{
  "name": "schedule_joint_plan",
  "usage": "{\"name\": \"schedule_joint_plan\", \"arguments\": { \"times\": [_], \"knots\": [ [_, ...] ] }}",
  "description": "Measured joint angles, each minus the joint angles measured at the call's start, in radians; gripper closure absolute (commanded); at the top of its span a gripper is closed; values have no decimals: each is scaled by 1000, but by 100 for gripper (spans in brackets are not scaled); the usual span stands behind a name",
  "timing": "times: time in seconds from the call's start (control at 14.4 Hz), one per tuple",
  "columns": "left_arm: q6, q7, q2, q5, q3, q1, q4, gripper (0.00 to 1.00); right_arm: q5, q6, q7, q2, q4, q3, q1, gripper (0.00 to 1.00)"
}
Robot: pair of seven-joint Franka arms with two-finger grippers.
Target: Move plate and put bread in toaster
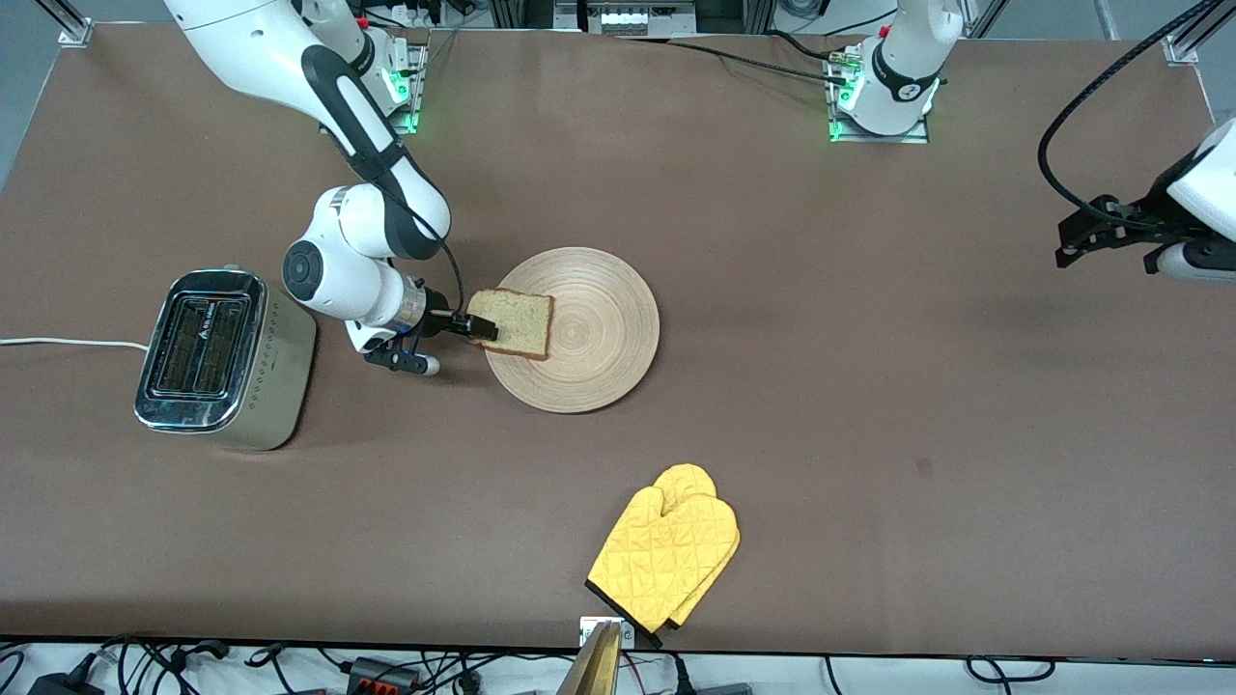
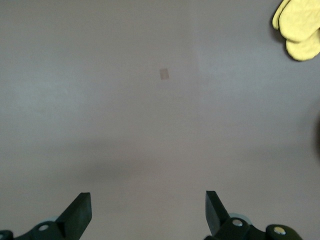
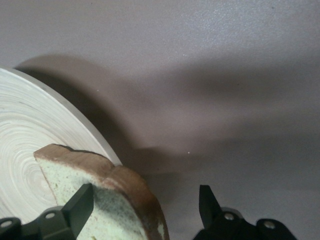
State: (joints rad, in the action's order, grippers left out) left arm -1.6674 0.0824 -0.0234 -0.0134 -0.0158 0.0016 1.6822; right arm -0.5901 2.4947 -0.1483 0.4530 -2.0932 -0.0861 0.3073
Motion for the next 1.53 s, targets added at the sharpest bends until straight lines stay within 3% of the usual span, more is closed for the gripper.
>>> {"name": "schedule_joint_plan", "arguments": {
  "times": [0.49,0.63,0.97,1.18,1.53],
  "knots": [
    [1,0,-11,1,2,-12,12,0,-39,-95,-2,-43,2,12,-17,78],
    [1,0,-12,1,3,-12,11,0,-42,-102,-3,-50,2,12,-19,98],
    [2,0,-12,1,9,-13,9,0,-45,-133,-116,-84,29,13,-19,100],
    [2,0,-12,1,12,-14,9,0,-23,-367,-136,-110,156,55,-51,100],
    [3,0,-12,1,19,-14,8,0,353,-940,-121,-120,563,106,-171,100]
  ]
}}
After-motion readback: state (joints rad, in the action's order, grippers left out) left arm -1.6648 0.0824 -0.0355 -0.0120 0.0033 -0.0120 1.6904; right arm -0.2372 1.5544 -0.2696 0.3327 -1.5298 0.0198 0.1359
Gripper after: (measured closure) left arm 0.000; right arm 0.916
